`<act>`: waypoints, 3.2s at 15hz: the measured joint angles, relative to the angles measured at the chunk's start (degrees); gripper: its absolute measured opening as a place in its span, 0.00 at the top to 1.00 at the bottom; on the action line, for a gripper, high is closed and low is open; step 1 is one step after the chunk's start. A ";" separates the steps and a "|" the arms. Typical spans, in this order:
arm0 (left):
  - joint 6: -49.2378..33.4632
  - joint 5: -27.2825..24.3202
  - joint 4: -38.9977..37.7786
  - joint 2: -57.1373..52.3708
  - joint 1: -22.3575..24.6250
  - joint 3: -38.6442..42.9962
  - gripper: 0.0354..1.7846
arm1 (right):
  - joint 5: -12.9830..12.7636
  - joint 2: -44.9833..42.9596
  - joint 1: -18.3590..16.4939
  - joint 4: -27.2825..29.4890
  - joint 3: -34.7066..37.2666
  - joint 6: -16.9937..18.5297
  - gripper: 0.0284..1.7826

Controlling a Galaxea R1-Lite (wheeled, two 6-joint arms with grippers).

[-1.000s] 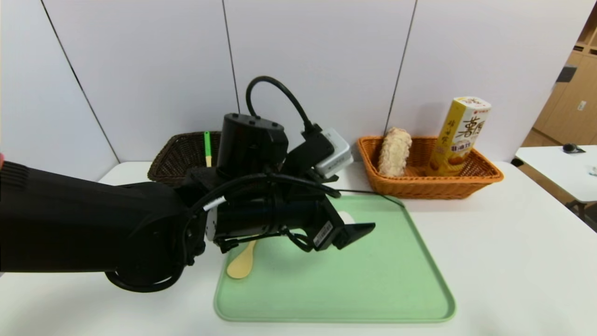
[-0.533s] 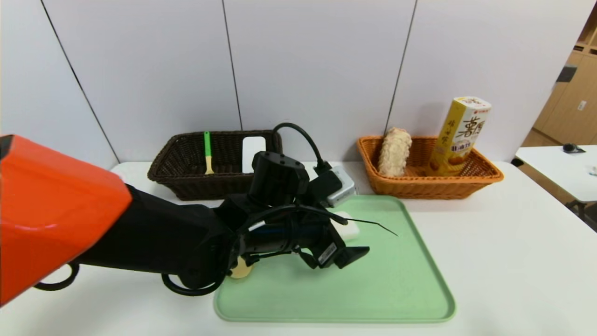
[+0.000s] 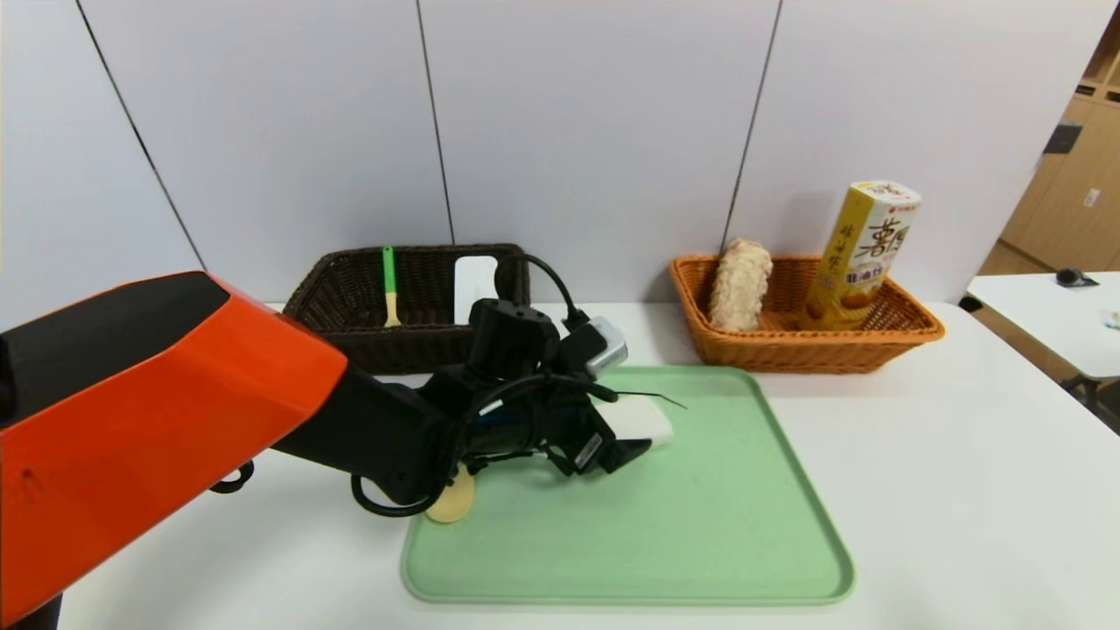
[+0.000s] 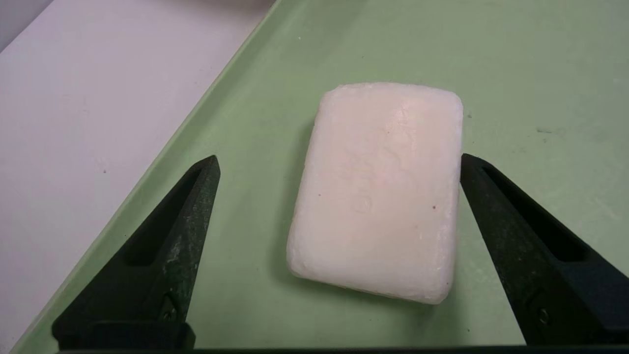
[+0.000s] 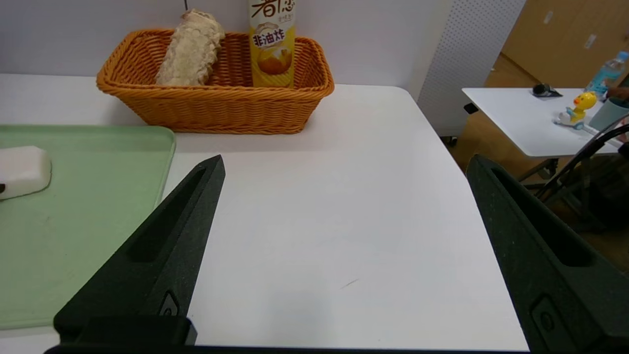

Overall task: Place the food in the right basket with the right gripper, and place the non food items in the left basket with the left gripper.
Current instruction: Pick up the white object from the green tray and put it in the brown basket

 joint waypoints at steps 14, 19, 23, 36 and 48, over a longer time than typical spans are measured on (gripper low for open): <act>0.44 -0.74 -0.55 0.96 -0.49 0.17 0.22 | 0.94 -0.22 0.02 0.00 0.78 -0.07 0.05; 0.52 -0.78 -1.65 1.21 -0.46 0.15 0.46 | 1.21 -0.11 0.02 0.00 0.56 -0.07 0.05; 0.68 -1.62 -1.40 0.50 -0.46 0.39 0.47 | 1.13 -0.20 0.02 0.09 0.83 -0.16 0.05; -3.97 13.47 -8.46 -12.65 21.50 -6.31 0.47 | 0.85 -0.05 0.00 0.13 1.33 -0.27 0.05; -10.78 16.01 8.66 -13.73 27.21 -5.45 0.48 | 0.77 -2.67 0.00 4.83 1.40 -0.35 0.05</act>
